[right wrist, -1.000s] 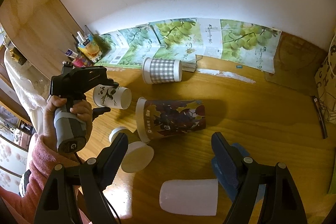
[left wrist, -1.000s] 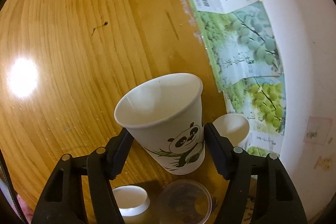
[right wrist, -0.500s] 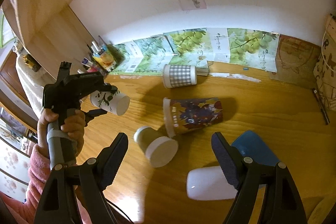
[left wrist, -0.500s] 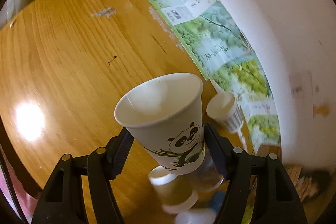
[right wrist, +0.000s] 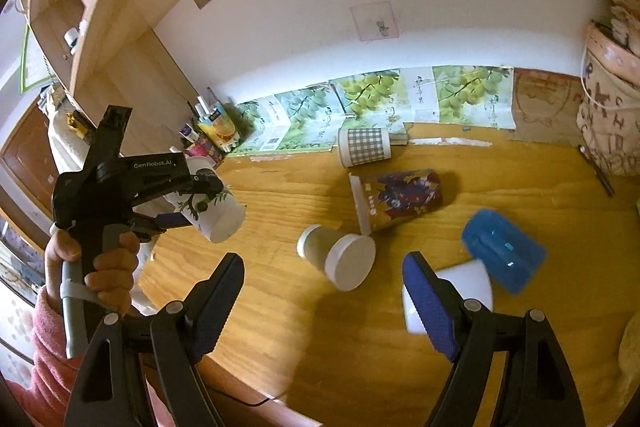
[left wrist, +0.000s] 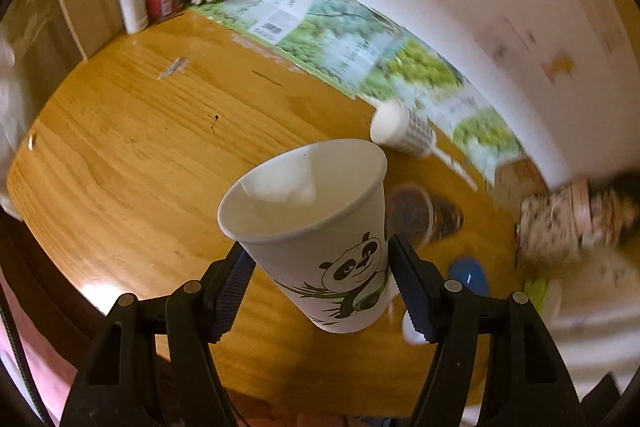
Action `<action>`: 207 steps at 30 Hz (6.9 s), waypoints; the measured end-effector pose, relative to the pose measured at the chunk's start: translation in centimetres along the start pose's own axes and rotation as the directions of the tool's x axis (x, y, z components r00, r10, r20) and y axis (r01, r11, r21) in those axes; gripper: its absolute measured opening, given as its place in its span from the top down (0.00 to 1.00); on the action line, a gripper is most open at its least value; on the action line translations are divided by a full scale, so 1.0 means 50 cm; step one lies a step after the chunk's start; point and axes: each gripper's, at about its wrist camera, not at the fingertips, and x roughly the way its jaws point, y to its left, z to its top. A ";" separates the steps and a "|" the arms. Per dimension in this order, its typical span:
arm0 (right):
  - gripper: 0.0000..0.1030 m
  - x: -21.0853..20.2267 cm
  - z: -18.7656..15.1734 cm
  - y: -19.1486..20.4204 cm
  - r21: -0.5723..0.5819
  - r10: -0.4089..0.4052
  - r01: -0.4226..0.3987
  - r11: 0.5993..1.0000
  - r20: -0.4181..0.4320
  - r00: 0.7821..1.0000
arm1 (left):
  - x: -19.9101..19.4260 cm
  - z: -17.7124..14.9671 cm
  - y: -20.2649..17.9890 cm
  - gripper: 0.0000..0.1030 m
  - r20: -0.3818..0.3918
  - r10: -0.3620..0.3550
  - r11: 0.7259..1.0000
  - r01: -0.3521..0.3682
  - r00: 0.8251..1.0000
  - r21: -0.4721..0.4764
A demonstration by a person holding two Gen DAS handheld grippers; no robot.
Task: Flip cup upright
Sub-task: 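Lift the panda cup with the left tool and rotate it upright, then bring the right tool to the upright panda cup and grasp it, then lower the panda cup upright onto the desk with the right tool and open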
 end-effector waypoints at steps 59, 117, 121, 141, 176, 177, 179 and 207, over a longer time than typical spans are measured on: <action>0.20 0.062 -0.250 -0.089 0.300 -0.068 0.138 0.944 -0.232 0.970 | 0.315 -0.256 -0.124 0.22 -0.616 0.273 0.884 0.061 0.739 0.464; 0.20 0.281 -0.212 0.021 0.151 -0.021 0.089 0.985 -0.401 0.916 | 0.007 -0.191 0.047 0.22 0.196 -0.038 0.902 -0.050 0.980 0.428; 0.20 0.295 -0.206 0.014 0.165 -0.014 0.089 0.982 -0.406 0.914 | 0.008 -0.196 0.066 0.22 0.174 -0.036 0.920 -0.036 0.984 0.390; 0.33 0.288 -0.205 0.020 0.175 -0.021 0.088 0.981 -0.354 0.935 | 0.013 -0.219 0.085 0.22 0.144 0.015 0.910 -0.074 0.989 0.408; 0.33 0.194 -0.301 0.077 -0.090 -0.189 0.252 0.964 0.438 0.879 | -0.029 -0.285 0.111 0.22 0.151 0.048 0.886 -0.112 0.987 0.450; 0.33 0.196 -0.304 0.079 -0.097 -0.191 0.258 0.961 0.441 0.877 | -0.030 -0.287 0.112 0.22 0.151 0.048 0.886 -0.112 0.987 0.450; 0.33 0.199 -0.311 0.082 -0.107 -0.193 0.265 0.958 0.444 0.875 | -0.031 -0.290 0.113 0.22 0.150 0.046 0.887 -0.110 0.988 0.449; 0.17 0.149 -0.386 0.091 -0.147 -0.265 0.305 0.941 0.242 0.933 | -0.043 -0.348 0.142 0.22 0.117 -0.030 0.918 -0.019 0.993 0.395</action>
